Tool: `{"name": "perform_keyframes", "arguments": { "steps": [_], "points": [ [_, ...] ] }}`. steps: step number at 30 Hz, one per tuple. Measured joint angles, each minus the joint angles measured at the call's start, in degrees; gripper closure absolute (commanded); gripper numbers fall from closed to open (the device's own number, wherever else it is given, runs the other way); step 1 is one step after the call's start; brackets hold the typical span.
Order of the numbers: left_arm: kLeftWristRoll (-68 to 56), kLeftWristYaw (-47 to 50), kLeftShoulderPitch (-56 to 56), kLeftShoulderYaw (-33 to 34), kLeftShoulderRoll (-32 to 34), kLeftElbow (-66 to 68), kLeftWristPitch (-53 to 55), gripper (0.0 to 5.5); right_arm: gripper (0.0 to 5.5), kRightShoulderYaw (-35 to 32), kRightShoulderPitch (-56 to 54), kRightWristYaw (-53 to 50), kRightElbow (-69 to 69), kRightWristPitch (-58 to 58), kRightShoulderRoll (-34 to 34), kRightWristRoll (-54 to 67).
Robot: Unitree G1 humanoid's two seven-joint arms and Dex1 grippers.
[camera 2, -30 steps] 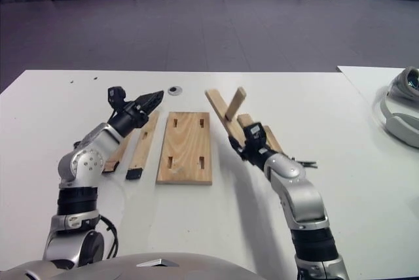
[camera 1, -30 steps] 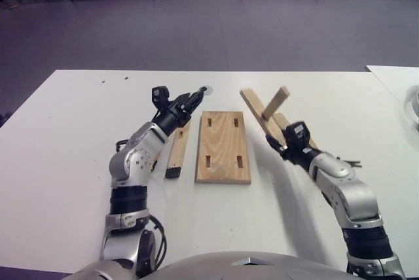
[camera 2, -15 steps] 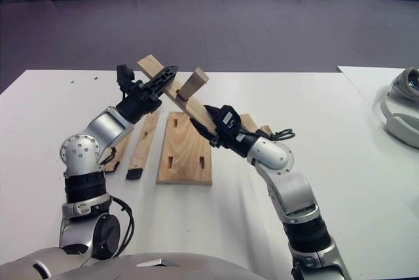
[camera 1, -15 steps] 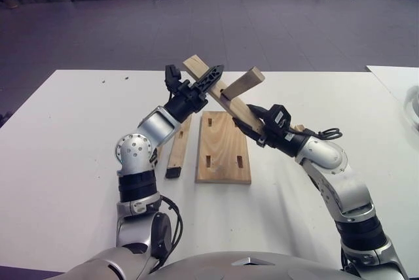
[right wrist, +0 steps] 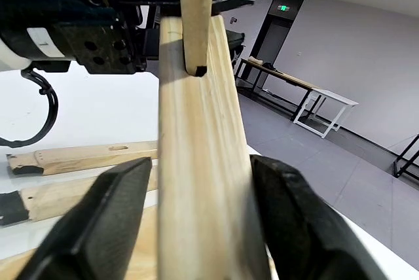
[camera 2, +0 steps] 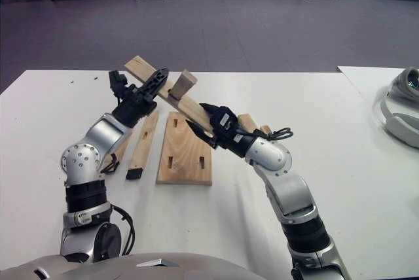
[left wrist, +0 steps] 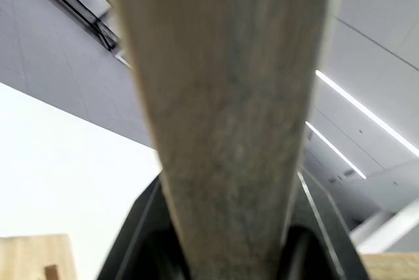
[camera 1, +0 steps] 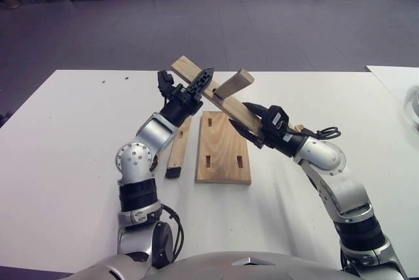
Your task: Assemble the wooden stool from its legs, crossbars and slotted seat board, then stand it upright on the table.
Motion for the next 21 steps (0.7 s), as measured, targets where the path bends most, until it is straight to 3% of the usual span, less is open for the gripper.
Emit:
{"name": "perform_keyframes", "arguments": {
  "steps": [3, 8, 11, 15, 21],
  "points": [
    [3.7, 4.4, 6.1, 1.2, 1.6, -4.7, -2.4, 4.49, 2.35, -0.9, 1.0, -1.1, -0.1, 0.6, -0.4, -0.8],
    [5.4, 14.5, 23.8, 4.3, 5.1, -23.9, -2.0, 4.49, 2.35, -2.3, 7.6, -4.6, 6.5, 1.2, -5.2, -8.5],
    [8.6, 15.9, 26.1, 2.7, 7.9, -26.5, -1.9, 4.49, 2.35, 2.1, 10.5, -5.0, 9.2, -0.2, -8.0, -14.7],
    [9.1, 17.7, 27.0, 1.7, 7.0, -26.5, -3.6, 4.49, 2.35, 6.8, 11.7, -4.1, 11.2, -0.2, -7.6, -17.4],
    [4.7, 21.1, 28.4, 0.2, 4.2, -26.8, -4.4, 4.49, 2.35, 7.2, 11.2, -4.2, 11.4, 0.8, -6.1, -18.6]
  ]
}}
